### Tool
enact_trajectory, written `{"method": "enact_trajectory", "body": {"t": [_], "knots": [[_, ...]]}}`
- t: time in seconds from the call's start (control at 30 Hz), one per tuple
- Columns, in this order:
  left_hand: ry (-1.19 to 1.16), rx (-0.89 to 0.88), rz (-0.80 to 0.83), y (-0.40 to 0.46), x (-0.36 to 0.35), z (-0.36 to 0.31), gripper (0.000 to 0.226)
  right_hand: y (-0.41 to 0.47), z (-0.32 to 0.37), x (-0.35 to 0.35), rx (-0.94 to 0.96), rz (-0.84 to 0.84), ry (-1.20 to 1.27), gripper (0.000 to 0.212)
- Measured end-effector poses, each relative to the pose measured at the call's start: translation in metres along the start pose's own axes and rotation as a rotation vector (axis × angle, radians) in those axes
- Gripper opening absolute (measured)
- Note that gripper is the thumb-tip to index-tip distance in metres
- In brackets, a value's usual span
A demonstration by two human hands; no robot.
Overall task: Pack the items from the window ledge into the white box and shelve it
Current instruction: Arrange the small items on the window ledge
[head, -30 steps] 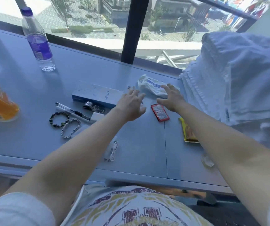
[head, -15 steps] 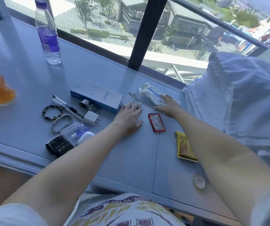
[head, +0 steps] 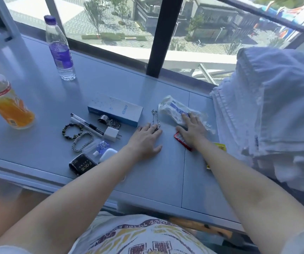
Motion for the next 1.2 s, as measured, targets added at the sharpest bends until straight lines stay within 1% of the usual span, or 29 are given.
{"method": "enact_trajectory", "body": {"t": [0.1, 0.5, 0.67, 0.87, 0.97, 1.07, 1.2], "knots": [[0.028, -0.039, 0.018, -0.012, 0.002, 0.003, 0.073, -0.023, 0.007, -0.014, -0.017, -0.075, 0.009, 0.067], [0.095, -0.185, 0.078, -0.066, 0.011, 0.011, 0.074, -0.082, 0.053, -0.048, -0.163, -0.169, 0.099, 0.067], [0.102, -0.219, 0.066, -0.092, 0.011, 0.013, 0.072, -0.105, 0.074, -0.060, -0.163, -0.204, 0.094, 0.068], [0.101, -0.238, 0.075, -0.111, 0.016, 0.023, 0.062, -0.132, 0.097, -0.076, -0.172, -0.238, 0.139, 0.068], [0.107, -0.235, 0.065, -0.118, 0.019, 0.031, 0.056, -0.128, 0.099, -0.077, -0.205, -0.213, 0.193, 0.068], [0.107, -0.223, 0.059, -0.122, 0.022, 0.036, 0.052, -0.107, 0.093, -0.067, -0.223, -0.115, 0.221, 0.068], [0.077, -0.185, 0.064, -0.121, 0.026, 0.040, 0.057, -0.078, 0.086, -0.049, -0.215, -0.021, 0.178, 0.067]]}}
Point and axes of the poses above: each hand's wrist, its own y-axis towards the middle knuckle, its own x-axis out of the back of the hand, z = x × y, the point moved 8 cm from there along y, towards the middle knuckle, and after that the axes turned 9 degrees about x, right-handed, at the moved point
